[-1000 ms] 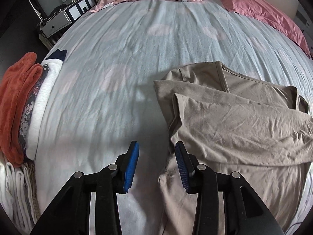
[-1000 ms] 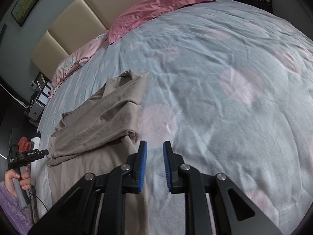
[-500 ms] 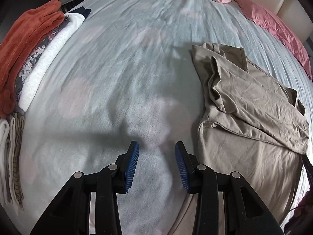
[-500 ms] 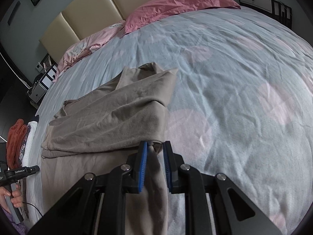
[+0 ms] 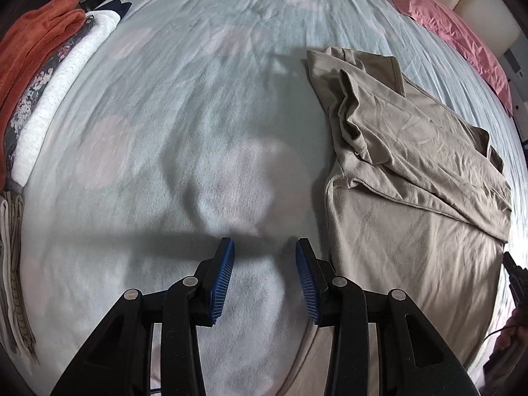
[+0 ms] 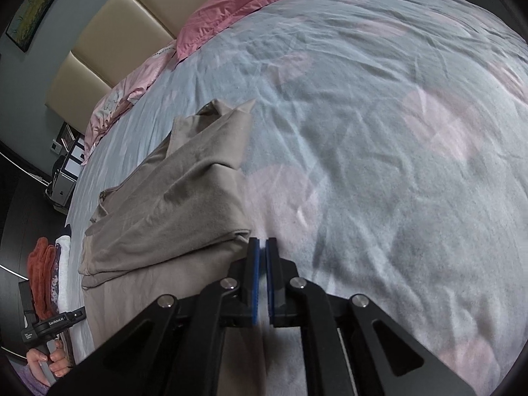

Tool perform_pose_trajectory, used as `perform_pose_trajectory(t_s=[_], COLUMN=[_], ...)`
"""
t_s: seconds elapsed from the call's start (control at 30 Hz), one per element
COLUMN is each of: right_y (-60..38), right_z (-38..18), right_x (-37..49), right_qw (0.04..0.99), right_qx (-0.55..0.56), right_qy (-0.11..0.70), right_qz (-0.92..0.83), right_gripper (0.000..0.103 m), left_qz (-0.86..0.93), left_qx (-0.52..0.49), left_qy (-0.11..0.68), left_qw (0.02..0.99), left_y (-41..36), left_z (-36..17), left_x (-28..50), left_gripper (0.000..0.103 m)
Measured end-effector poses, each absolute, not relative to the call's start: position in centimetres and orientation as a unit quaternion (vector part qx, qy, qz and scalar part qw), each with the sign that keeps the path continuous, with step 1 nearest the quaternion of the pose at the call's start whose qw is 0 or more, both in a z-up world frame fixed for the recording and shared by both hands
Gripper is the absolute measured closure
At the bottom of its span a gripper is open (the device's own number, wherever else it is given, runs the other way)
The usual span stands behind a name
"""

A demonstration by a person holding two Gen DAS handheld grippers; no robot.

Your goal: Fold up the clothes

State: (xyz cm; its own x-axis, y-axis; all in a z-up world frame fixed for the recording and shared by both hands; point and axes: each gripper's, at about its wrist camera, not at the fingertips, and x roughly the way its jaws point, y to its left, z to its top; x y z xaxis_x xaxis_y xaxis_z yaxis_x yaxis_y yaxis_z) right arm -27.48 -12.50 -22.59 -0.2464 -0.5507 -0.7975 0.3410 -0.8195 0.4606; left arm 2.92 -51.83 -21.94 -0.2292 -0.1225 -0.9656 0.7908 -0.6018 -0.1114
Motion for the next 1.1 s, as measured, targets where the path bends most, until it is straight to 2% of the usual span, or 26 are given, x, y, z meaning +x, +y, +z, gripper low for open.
perform_pose_trajectory(t_s=[0.03, 0.1, 0.2, 0.57, 0.67, 0.83, 0.97, 1.07, 1.1], right_y=[-12.1, -11.1, -9.5, -4.5, -3.1, -1.1, -0.7, -0.6, -0.5], right_z=[-22.5, -22.4, -22.1, -22.4, -22.2, -21.6, -20.8, -21.1, -21.0], right_x=[-27.2, -26.3, -24.6, -16.5, -14.8, -12.2, -10.8, -9.8, -9.7], right_qw=[0.284, 0.286, 0.288, 0.252, 0.238, 0.225, 0.213, 0.201, 0.196], right_qx=[0.550, 0.563, 0.586, 0.671, 0.682, 0.694, 0.700, 0.710, 0.710], right_qy=[-0.099, -0.109, -0.115, -0.086, -0.084, -0.099, -0.077, -0.056, -0.053], right_qz=[-0.779, -0.767, -0.749, -0.693, -0.686, -0.676, -0.677, -0.673, -0.674], right_gripper=[0.093, 0.079, 0.074, 0.074, 0.074, 0.074, 0.074, 0.067, 0.060], left_qz=[-0.720, -0.724, -0.722, -0.667, -0.645, -0.662, -0.676, -0.680, -0.680], left_qx=[0.533, 0.532, 0.539, 0.578, 0.604, 0.599, 0.594, 0.608, 0.613], left_qy=[0.319, 0.329, 0.344, 0.419, 0.420, 0.414, 0.409, 0.380, 0.369], left_qw=[0.309, 0.290, 0.265, 0.214, 0.207, 0.178, 0.153, 0.153, 0.155], left_y=[-51.4, -50.5, -48.2, -43.7, -42.0, -39.5, -37.4, -36.2, -35.8], left_z=[-21.7, -21.3, -21.3, -22.6, -23.4, -21.8, -20.6, -20.5, -20.5], left_x=[3.2, 3.8, 5.1, 10.4, 11.5, 12.2, 12.8, 12.3, 12.1], left_gripper=[0.062, 0.062, 0.062, 0.062, 0.062, 0.062, 0.062, 0.062, 0.062])
